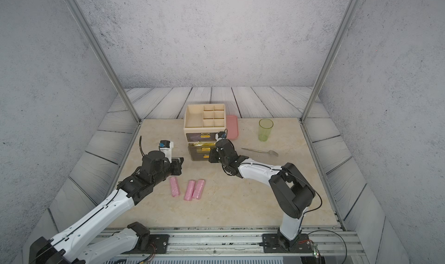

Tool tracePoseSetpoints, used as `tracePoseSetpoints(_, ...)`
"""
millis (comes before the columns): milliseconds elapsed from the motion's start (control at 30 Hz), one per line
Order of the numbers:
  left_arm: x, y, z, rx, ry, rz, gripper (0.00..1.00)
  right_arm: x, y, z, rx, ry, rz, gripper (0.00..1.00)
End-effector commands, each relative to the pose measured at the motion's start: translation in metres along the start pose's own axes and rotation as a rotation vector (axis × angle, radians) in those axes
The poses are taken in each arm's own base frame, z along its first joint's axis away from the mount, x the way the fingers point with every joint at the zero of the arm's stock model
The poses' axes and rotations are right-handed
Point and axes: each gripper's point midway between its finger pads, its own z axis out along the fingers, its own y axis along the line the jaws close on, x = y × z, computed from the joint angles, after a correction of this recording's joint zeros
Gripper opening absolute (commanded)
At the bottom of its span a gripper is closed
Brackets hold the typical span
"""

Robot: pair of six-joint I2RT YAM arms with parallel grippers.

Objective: Sort the rolls of trash bags by color and place them into the drawer
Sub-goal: Close the drawer in the storage box.

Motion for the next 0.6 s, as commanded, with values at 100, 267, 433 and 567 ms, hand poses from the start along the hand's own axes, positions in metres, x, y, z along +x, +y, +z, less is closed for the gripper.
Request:
tracePoseSetpoints(100,-0.02,-0.001,-0.006,-0.016,-0.046,-0.007,0.04,-0.004,-0.015,-0.002,0.027,-0.089,0.084,0.0)
tracePoseSetpoints(267,-0.04,-0.011,-0.01,0.005,-0.072,0.003,0.06,-0.003,-0.022,-0.001,0.049,-0.103,0.123,0.0)
tracePoseSetpoints(433,-0.04,-0.015,-0.011,0.022,-0.065,0.0,0.06,-0.009,-0.025,-0.004,0.032,-0.167,0.195,0.0)
tracePoseSetpoints(567,-0.034,-0.012,-0.012,0.021,-0.056,-0.003,0.07,-0.013,-0.029,-0.005,0.009,-0.211,0.255,0.0)
